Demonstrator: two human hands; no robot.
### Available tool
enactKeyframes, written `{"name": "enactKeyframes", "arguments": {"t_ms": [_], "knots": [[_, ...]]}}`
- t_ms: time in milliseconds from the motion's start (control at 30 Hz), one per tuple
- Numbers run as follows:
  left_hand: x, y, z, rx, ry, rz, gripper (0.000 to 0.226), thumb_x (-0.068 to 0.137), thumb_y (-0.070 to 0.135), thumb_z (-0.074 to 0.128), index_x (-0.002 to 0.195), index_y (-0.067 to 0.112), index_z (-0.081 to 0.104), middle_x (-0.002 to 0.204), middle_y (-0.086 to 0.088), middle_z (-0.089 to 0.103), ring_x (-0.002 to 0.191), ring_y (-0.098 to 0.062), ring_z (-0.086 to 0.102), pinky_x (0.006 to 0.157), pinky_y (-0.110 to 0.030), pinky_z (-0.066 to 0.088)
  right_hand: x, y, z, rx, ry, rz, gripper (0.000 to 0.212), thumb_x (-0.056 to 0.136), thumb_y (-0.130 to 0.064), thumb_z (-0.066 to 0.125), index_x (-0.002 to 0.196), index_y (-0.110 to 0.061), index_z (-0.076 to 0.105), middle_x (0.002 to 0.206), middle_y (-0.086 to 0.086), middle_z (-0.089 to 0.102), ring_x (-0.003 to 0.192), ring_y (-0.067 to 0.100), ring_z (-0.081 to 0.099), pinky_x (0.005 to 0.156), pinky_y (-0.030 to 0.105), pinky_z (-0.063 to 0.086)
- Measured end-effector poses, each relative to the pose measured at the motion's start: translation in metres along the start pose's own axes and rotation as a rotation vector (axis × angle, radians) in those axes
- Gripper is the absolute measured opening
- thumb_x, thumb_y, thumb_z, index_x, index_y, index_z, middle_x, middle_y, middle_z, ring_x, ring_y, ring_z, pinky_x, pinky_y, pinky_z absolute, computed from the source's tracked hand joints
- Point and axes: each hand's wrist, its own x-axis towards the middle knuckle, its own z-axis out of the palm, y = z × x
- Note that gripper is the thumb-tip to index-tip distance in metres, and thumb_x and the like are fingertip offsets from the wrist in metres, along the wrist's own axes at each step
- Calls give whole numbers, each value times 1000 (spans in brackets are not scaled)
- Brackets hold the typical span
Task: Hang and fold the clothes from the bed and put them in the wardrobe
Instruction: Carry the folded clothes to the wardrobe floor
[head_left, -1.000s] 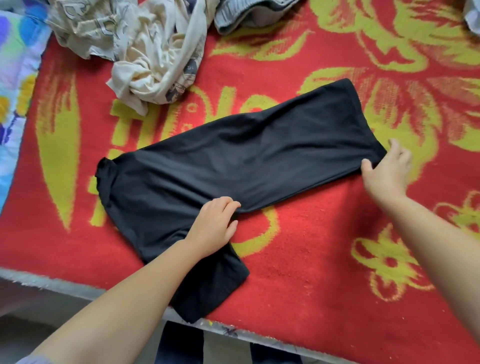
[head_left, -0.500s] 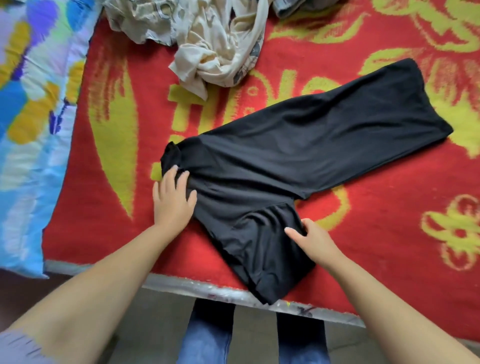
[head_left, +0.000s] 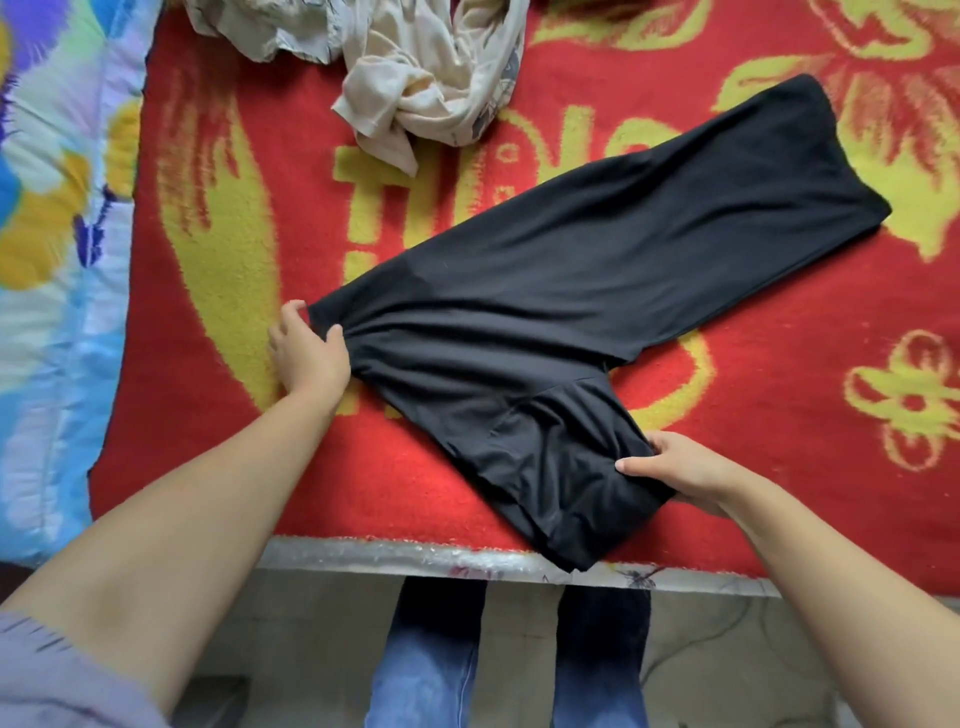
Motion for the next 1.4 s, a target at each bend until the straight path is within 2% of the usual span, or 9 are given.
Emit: {"name": "enactKeyframes", "arguments": {"t_ms": [100, 200, 300, 400, 533, 733, 833, 1000, 1400], "knots": [[-44, 14, 9, 280, -70, 812, 66, 74, 21, 62, 136, 10, 42, 140, -15, 41, 131, -34, 37, 103, -49, 34, -4, -2, 2, 28, 18, 22, 21, 90, -9, 64, 111, -11, 64, 102, 7, 74, 94, 23, 71, 75, 33, 56], [-114, -2, 31, 541, -671, 1334, 94, 78, 45, 61, 152, 16, 12, 160, -11, 5, 148, -24, 4, 119, -49, 8, -8, -14, 8, 117, -8, 102, 17, 89, -10, 65, 106, -10, 65, 90, 3, 75, 79, 14, 72, 59, 25, 54], [-157, -29, 57, 686, -791, 1231, 106, 84, 54, 58, 150, 14, -15, 154, 0, -23, 143, -11, -19, 116, -42, -15, -10, -43, 18, 321, 5, 147, 7, 89, -5, 62, 94, -9, 64, 72, 2, 73, 61, 8, 69, 49, 21, 52], [-173, -26, 70, 287, -515, 1058, 73, 83, 21, 66, 146, 5, 33, 149, -10, 39, 138, -19, 37, 117, -44, 22, -1, -82, 29, 623, 62, 116, 6, 89, -1, 58, 87, -5, 61, 65, 6, 71, 56, 12, 69, 46, 25, 54], [-156, 7, 62, -432, -511, -20, 11, 87, 6, 64, 94, -2, 65, 92, -19, 68, 88, -21, 61, 80, -30, 43, 16, -119, 52, 1008, 27, -47, 8, 95, -3, 52, 93, 3, 58, 79, 17, 72, 68, 26, 72, 55, 33, 59], [-101, -6, 26, -507, -750, -532, 33, 101, 34, 42, 84, 11, 59, 79, -13, 69, 64, -24, 68, 56, -28, 53, 34, -110, 84, 632, 249, -307, 20, 98, -8, 49, 118, -11, 47, 122, 19, 60, 102, 24, 64, 85, 37, 53], [-77, -14, 4, -281, -541, -220, 40, 102, 32, 37, 75, 8, 55, 64, -9, 67, 50, -21, 63, 61, -37, 52, 28, -86, 111, -97, 494, -619, 27, 91, 3, 50, 116, -6, 56, 115, 15, 66, 101, 22, 65, 97, 35, 48], [-18, 1, -17, 172, -129, 505, 34, 89, 18, 61, 121, 7, 54, 121, -12, 54, 115, -32, 48, 99, -41, 37, 39, -40, 164, -1228, 285, -700, 76, 93, -29, 52, 153, -9, 10, 160, 15, 10, 149, 28, 1, 117, 47, -5], [69, 31, -16, 301, -591, 277, 32, 88, 37, 64, 96, 6, 62, 88, -7, 65, 81, -27, 60, 68, -36, 44, 60, -84, 182, -1167, 364, -902, 92, 84, -38, 66, 154, -17, 9, 160, 13, 8, 148, 27, 5, 115, 56, 8]]}}
